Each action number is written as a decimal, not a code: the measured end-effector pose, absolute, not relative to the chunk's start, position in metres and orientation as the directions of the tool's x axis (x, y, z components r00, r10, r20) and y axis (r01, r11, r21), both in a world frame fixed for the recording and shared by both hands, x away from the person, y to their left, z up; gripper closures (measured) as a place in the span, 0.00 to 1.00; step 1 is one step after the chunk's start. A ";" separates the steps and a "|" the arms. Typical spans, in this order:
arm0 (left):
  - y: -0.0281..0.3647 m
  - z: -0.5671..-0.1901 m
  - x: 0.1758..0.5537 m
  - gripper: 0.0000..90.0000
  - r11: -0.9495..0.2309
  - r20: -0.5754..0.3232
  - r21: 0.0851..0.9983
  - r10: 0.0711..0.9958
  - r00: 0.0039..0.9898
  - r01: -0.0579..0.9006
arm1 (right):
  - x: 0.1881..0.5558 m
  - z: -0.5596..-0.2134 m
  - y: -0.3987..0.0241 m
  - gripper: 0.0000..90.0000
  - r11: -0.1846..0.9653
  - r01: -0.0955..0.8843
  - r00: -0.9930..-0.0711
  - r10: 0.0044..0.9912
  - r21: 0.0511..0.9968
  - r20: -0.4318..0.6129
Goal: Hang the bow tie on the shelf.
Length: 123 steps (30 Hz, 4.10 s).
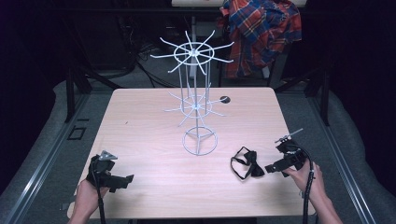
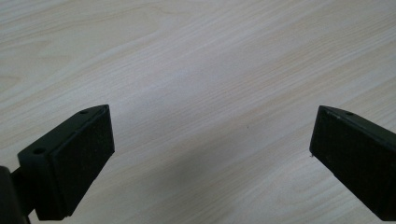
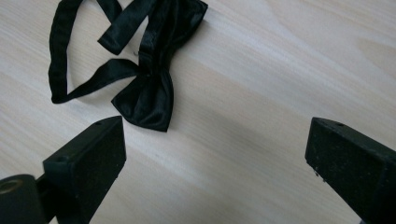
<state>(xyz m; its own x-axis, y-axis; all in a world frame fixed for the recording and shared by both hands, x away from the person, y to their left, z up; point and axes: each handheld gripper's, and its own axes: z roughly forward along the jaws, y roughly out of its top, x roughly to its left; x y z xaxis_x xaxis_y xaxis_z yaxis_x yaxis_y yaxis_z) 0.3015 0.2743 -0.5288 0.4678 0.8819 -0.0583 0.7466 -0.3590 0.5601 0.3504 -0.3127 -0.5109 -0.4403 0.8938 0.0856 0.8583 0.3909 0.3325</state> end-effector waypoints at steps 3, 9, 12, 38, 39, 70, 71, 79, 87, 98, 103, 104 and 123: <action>0.276 -0.528 0.300 0.00 -0.352 -0.066 0.566 0.882 0.467 0.745 | 0.356 -0.511 -0.307 0.04 0.404 0.853 -0.455 0.885 0.329 0.093; 0.277 -0.527 0.299 0.00 -0.354 -0.062 0.564 0.883 0.465 0.746 | 0.363 -0.512 -0.292 0.03 0.402 0.841 -0.474 0.870 0.361 0.135; 0.276 -0.527 0.300 0.00 -0.354 -0.064 0.563 0.882 0.466 0.747 | 0.366 -0.514 -0.285 0.02 0.414 0.833 -0.489 0.862 0.367 0.137; 0.275 -0.527 0.301 0.00 -0.362 -0.068 0.561 0.876 0.477 0.745 | 0.391 -0.542 -0.257 0.70 0.482 0.822 -0.522 0.850 0.302 0.064; 0.273 -0.527 0.301 0.00 -0.365 -0.066 0.563 0.875 0.480 0.742 | 0.388 -0.543 -0.254 0.74 0.496 0.817 -0.530 0.847 0.294 0.044; 0.273 -0.528 0.304 0.00 -0.368 -0.079 0.556 0.869 0.488 0.746 | 0.377 -0.519 -0.249 0.85 0.494 0.767 -0.565 0.823 0.410 0.065; 0.272 -0.528 0.304 0.00 -0.368 -0.078 0.556 0.870 0.488 0.746 | 0.377 -0.516 -0.250 0.85 0.496 0.761 -0.567 0.822 0.418 0.056; 0.272 -0.527 0.302 0.00 -0.376 -0.064 0.561 0.869 0.491 0.738 | 0.369 -0.504 -0.249 0.84 0.488 0.738 -0.575 0.816 0.466 0.056; 0.272 -0.526 0.304 0.00 -0.375 -0.069 0.561 0.868 0.493 0.738 | 0.365 -0.496 -0.240 0.84 0.507 0.704 -0.601 0.798 0.497 0.037; 0.271 -0.527 0.305 0.00 -0.379 -0.071 0.560 0.864 0.498 0.737 | 0.360 -0.484 -0.235 0.84 0.510 0.671 -0.620 0.784 0.538 0.030; 0.270 -0.527 0.305 0.00 -0.389 -0.061 0.560 0.861 0.505 0.732 | 0.358 -0.482 -0.235 0.84 0.517 0.664 -0.627 0.778 0.539 0.026; 0.270 -0.526 0.305 0.00 -0.390 -0.056 0.562 0.862 0.504 0.729 | 0.358 -0.481 -0.235 0.84 0.515 0.664 -0.628 0.778 0.543 0.029; 0.267 -0.524 0.304 0.00 -0.396 -0.048 0.570 0.859 0.510 0.720 | 0.363 -0.454 -0.235 0.84 0.458 0.637 -0.611 0.791 0.620 0.043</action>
